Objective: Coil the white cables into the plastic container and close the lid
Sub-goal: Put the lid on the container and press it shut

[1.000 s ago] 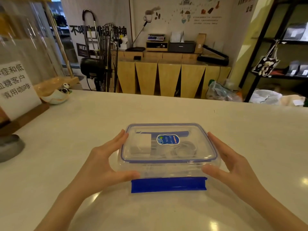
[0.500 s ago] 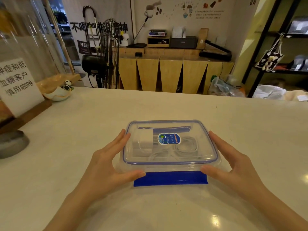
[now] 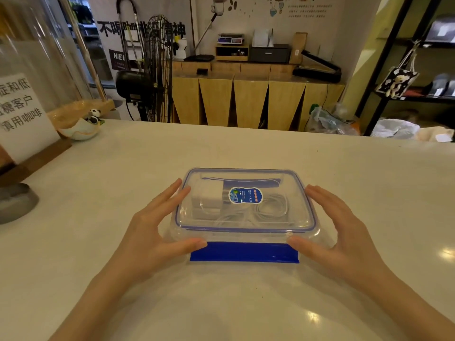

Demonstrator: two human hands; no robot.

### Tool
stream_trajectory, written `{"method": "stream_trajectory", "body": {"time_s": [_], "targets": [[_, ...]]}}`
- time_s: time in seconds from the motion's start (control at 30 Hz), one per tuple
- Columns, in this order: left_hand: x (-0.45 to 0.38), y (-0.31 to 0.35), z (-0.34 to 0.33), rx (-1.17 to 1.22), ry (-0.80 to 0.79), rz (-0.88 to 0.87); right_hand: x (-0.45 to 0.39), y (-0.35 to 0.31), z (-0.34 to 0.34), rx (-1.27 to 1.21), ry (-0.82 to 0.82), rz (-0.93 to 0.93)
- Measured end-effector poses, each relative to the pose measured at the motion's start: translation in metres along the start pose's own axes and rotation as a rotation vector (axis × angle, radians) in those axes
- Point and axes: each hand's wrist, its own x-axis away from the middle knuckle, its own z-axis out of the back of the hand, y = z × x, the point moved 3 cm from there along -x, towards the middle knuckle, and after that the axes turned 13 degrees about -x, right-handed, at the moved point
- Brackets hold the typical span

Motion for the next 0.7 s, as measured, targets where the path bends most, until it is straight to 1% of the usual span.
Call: {"method": "stream_trajectory", "body": {"time_s": [0.07,0.13,0.17,0.23,0.3,0.4,0.47,0.6,0.7], "targets": [[0.003,0.007,0.000,-0.061,0.061,-0.102,0.001,-0.010,-0.003,0.157,-0.018,0.174],[0.010,0.019,-0.002,-0.160,0.140,-0.271,0.007,-0.019,-0.013,0.343,-0.061,0.440],[0.014,0.025,-0.006,-0.240,0.154,-0.349,0.011,-0.023,-0.020,0.431,-0.096,0.551],[0.020,0.033,-0.016,-0.405,0.125,-0.424,0.015,-0.023,-0.031,0.545,-0.158,0.661],[0.021,0.034,-0.023,-0.507,0.093,-0.415,0.016,-0.021,-0.036,0.594,-0.165,0.687],[0.019,0.031,-0.025,-0.525,0.100,-0.401,0.015,-0.021,-0.035,0.599,-0.162,0.703],[0.018,0.030,-0.022,-0.456,0.108,-0.394,0.014,-0.024,-0.033,0.563,-0.181,0.686],[0.016,0.026,-0.012,-0.205,0.069,-0.356,0.013,-0.027,-0.029,0.475,-0.254,0.606],[0.012,0.024,-0.008,-0.096,0.067,-0.321,0.009,-0.027,-0.027,0.410,-0.247,0.579]]}}
